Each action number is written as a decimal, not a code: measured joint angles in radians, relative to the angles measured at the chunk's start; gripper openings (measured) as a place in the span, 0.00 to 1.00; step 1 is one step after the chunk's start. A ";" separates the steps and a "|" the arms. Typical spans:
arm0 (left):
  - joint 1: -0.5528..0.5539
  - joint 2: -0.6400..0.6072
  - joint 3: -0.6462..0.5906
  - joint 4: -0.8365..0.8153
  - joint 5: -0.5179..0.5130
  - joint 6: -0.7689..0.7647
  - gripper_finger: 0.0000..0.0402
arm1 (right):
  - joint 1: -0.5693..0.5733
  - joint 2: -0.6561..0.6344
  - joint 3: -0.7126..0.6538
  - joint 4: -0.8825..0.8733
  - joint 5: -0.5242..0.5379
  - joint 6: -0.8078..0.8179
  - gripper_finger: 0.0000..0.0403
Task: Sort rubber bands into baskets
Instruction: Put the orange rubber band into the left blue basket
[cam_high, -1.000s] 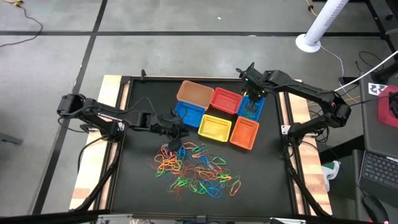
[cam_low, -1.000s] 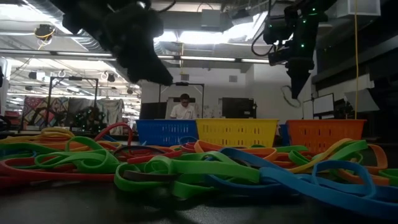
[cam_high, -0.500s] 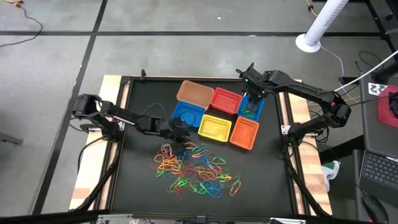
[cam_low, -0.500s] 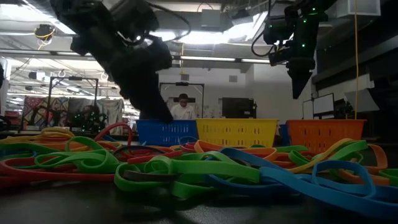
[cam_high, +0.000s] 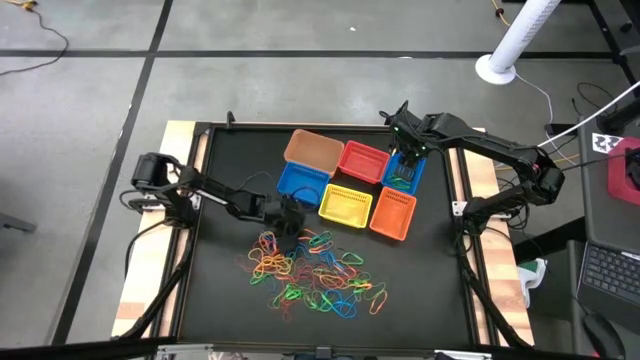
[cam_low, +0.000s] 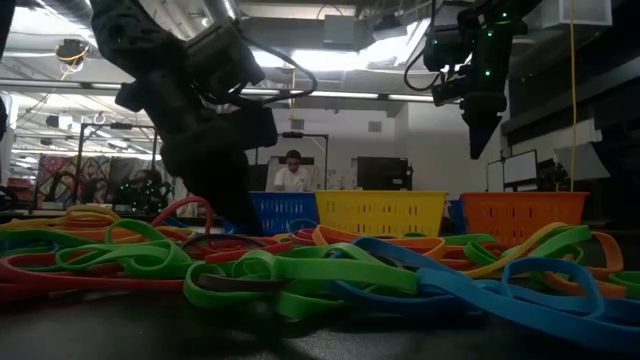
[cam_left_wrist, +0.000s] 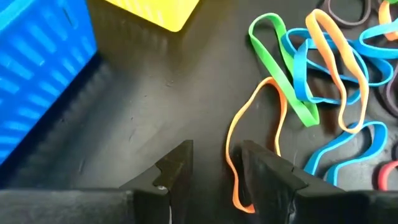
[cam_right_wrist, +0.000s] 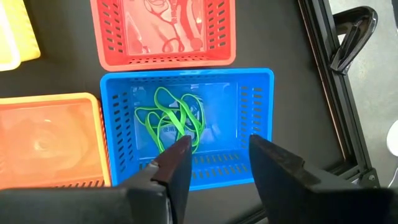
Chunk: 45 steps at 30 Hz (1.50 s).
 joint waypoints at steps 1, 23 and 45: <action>-0.004 0.005 0.001 0.003 -0.004 0.006 0.34 | 0.000 0.000 0.000 0.000 0.000 0.000 0.40; -0.041 -0.006 0.006 -0.020 -0.017 0.041 0.01 | 0.000 0.000 0.000 0.003 -0.123 0.000 0.40; 0.122 -0.234 0.124 -0.014 -0.022 0.175 0.01 | 0.235 -0.001 0.000 0.005 -0.462 0.000 0.40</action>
